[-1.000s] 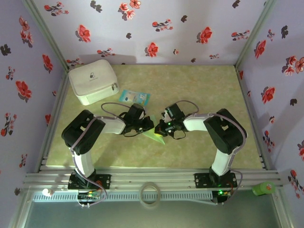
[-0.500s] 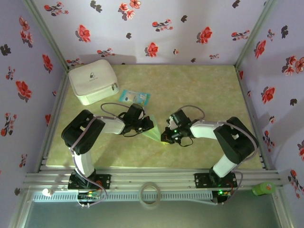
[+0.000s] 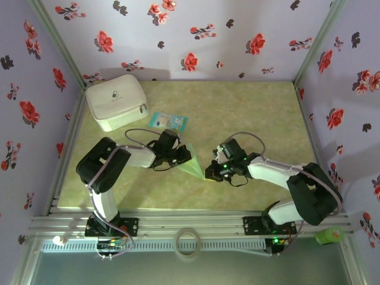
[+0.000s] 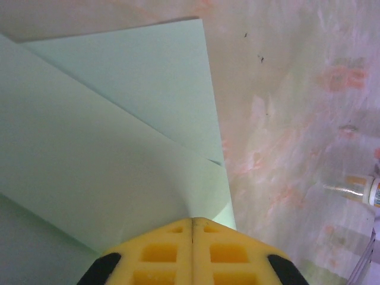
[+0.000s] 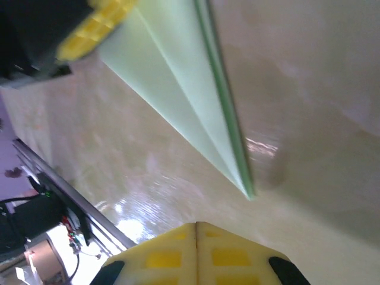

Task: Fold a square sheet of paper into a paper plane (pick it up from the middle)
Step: Fourth fold the wing at the center of the table.

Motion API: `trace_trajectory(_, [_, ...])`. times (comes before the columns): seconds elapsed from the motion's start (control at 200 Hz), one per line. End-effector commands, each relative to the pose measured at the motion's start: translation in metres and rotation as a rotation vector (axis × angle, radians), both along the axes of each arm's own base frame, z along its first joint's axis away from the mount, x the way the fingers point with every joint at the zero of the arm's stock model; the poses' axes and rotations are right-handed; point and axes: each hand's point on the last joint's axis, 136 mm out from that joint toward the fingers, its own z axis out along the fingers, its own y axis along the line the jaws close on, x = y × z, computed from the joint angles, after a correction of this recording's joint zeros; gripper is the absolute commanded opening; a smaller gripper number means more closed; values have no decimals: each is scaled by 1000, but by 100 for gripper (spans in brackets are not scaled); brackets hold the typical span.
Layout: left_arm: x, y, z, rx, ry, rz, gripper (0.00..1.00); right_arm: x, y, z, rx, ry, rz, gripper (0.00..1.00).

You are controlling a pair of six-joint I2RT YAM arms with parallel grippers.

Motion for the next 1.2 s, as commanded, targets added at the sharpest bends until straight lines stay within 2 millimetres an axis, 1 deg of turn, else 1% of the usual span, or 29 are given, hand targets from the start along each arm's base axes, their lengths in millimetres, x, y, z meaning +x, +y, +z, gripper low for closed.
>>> trace_trajectory(0.0, [-18, 37, -42, 152, 108, 52, 6, 16, 6, 8, -7, -12, -42, 7])
trace_trajectory(0.115, [-18, 38, -40, 148, 99, 52, 6, 28, 5, 0, -35, -19, -92, 7])
trace_trajectory(0.185, [-20, 39, -42, 152, 102, 51, 6, 32, 9, -4, -33, 1, -98, 7])
trace_trajectory(0.26, [-20, 40, -43, 153, 107, 56, 6, 38, 15, -2, -15, -10, -105, 7])
trace_trajectory(0.475, [-19, 37, -39, 145, 107, 52, 6, 49, 12, 2, -41, -40, -135, 7])
trace_trajectory(0.61, [-20, 34, -37, 128, 108, 48, 6, 47, 8, 2, -48, -47, -140, 7])
trace_trajectory(0.825, [-20, 37, -38, 119, 106, 67, 6, 45, 10, 5, -11, -55, -125, 7])
trace_trajectory(0.9, [-20, 37, -40, 118, 107, 72, 6, 45, 13, 5, 4, -43, -109, 6])
trace_trajectory(0.985, [-19, 37, -42, 115, 107, 76, 7, 43, 22, 7, 48, -25, -79, 6])
trace_trajectory(1.195, [-18, 35, -41, 120, 104, 64, 6, 36, 28, -1, 41, 14, -13, 6])
